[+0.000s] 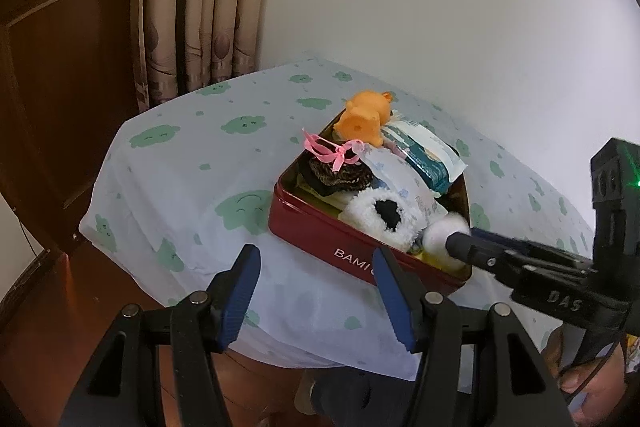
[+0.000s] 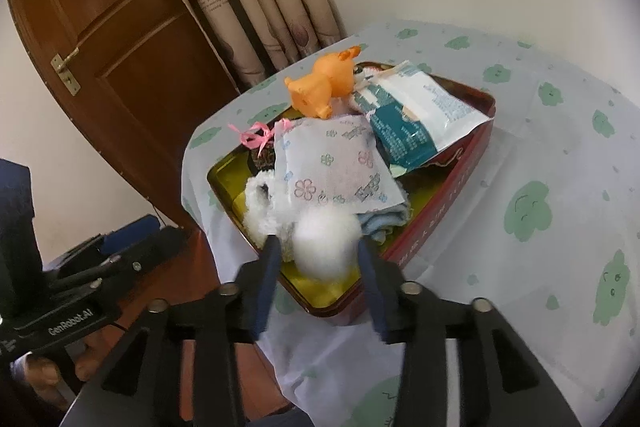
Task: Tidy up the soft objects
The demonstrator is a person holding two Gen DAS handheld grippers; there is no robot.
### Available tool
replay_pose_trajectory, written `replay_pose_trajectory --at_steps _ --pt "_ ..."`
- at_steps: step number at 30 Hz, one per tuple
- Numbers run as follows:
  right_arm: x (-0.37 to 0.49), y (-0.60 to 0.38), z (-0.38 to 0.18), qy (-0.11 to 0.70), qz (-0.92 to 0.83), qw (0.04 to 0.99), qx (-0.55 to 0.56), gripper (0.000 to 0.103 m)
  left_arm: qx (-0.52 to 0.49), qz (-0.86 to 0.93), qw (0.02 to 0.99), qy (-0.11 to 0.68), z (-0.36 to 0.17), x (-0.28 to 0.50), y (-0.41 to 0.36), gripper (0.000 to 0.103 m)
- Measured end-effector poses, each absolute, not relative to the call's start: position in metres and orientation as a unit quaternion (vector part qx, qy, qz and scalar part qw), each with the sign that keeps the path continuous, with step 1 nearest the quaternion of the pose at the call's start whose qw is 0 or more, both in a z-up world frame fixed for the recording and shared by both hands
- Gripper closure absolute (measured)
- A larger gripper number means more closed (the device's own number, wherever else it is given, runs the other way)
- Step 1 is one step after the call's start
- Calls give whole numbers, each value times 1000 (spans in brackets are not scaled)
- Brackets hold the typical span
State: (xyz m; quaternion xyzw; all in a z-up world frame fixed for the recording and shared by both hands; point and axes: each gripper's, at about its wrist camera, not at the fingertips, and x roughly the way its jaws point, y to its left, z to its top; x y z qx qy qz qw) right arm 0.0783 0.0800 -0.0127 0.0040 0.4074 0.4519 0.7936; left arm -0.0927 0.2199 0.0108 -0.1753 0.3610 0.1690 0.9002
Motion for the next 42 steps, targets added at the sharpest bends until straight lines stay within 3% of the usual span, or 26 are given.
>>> replay_pose_trajectory --at_steps 1,8,9,13,17,26,30,42 --pt "79 80 -13 409 453 792 4 54 -174 168 899 365 10 -92 219 43" --pt "62 63 7 369 429 825 10 50 -147 174 904 363 12 -90 212 43" --pt "57 61 10 358 419 834 7 47 -144 177 905 360 13 -90 212 43" --pt "26 48 26 289 365 885 -12 18 -128 190 913 338 21 -95 210 43" --pt "5 38 33 248 324 913 -6 2 -102 195 922 318 28 -97 204 43" --pt "-17 21 45 205 238 949 17 1 -48 195 941 272 44 -105 188 41" --pt "-25 12 55 183 209 960 25 1 -45 197 947 251 51 -111 184 30" --pt "-53 11 73 147 195 970 -19 1 -32 175 952 249 58 -116 181 29"
